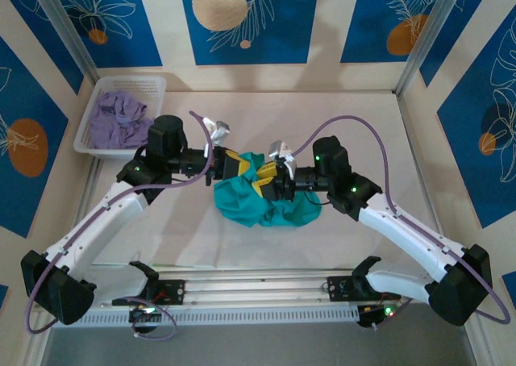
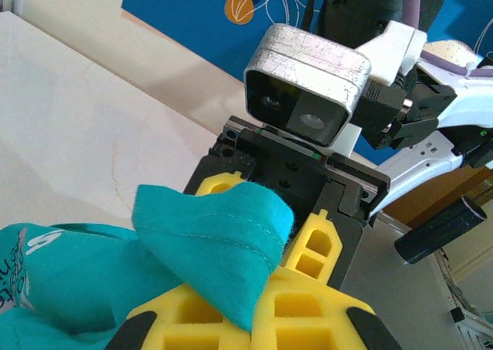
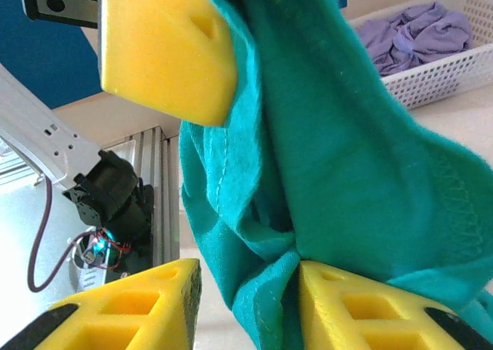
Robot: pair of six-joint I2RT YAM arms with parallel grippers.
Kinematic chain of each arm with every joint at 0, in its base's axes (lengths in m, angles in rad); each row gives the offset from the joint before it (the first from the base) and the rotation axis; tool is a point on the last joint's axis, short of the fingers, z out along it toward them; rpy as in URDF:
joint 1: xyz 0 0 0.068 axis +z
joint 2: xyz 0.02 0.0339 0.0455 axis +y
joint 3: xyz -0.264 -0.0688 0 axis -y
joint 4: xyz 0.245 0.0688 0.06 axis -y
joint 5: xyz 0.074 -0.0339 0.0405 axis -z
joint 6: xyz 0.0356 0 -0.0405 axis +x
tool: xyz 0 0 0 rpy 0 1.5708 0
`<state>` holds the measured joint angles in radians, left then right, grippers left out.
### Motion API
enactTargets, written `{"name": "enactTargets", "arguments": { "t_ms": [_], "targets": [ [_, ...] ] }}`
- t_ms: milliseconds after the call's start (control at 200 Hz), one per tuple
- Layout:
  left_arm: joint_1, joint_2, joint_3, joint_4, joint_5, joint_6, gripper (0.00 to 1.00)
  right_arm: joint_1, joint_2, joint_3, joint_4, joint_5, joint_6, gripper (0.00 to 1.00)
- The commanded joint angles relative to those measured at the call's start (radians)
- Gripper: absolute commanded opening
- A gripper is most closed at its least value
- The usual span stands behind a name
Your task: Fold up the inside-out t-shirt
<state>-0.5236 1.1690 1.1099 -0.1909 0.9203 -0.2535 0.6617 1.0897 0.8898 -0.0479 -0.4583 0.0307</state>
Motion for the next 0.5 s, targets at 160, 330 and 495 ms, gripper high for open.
{"name": "enactTargets", "arguments": {
  "t_ms": [160,330,495],
  "targets": [
    [0.009,0.002,0.012,0.023,0.029,-0.003,0.00,-0.011,-0.030,0.031,0.051,-0.060,-0.047,0.34],
    [0.010,0.008,0.009,0.034,0.031,-0.012,0.00,-0.016,-0.025,0.039,0.048,-0.096,-0.049,0.25],
    [0.009,0.010,0.008,0.029,0.018,-0.013,0.00,-0.017,-0.026,0.037,0.048,-0.110,-0.045,0.08]
  ]
}}
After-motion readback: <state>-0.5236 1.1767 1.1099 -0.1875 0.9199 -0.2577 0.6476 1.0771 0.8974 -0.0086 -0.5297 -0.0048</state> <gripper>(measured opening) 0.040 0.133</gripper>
